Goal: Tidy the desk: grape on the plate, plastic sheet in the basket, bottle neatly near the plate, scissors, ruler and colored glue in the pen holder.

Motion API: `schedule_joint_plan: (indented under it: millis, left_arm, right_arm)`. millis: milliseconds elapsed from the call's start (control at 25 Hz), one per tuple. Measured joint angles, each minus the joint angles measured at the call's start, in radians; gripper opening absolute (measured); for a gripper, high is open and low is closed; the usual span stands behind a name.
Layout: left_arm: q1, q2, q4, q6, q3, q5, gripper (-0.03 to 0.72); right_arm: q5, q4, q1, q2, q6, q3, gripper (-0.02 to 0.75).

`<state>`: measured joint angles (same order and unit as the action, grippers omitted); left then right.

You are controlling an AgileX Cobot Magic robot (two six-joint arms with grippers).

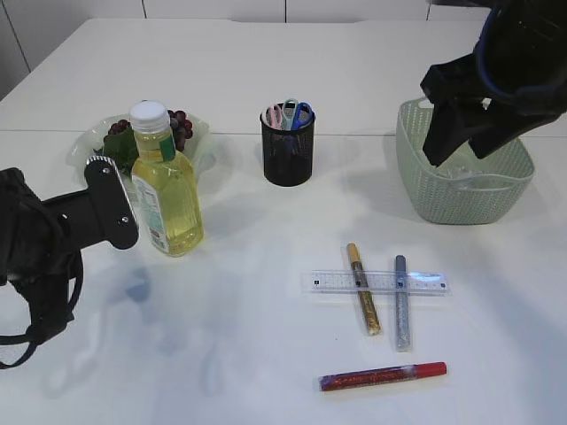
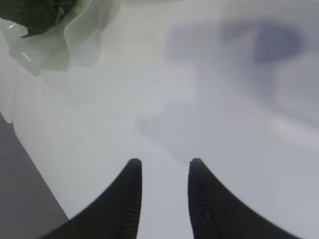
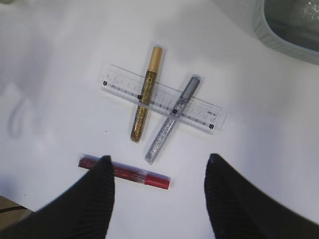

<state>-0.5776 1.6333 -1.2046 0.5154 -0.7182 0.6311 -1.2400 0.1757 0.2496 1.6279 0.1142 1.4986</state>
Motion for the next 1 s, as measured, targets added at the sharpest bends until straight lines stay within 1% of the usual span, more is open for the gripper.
schedule_joint_plan:
  millis: [240,400,760,880,1000]
  left_arm:
    - [-0.075,0.0,0.128,-0.002,0.0,0.034,0.235]
    - [-0.118,-0.03,0.223,-0.002,0.0,0.051,0.235]
    - [-0.127,-0.198,0.456,-0.008,0.0,0.115,0.235]
    - [-0.127,-0.249,0.549,-0.062,0.0,0.154,0.235]
    - [-0.127,-0.286,0.629,-0.095,0.0,0.201,0.235]
  right_arm:
    - [0.0,0.004,0.0,-0.005,0.0,-0.004,0.457]
    - [0.0,0.004,0.0,-0.038,0.0,-0.038,0.457]
    - [0.0,0.004,0.0,-0.143,-0.031,-0.191,0.457]
    - [0.0,0.004,0.002,-0.16,-0.037,-0.218,0.457]
    - [0.0,-0.003,0.029,-0.163,-0.041,-0.222,0.457]
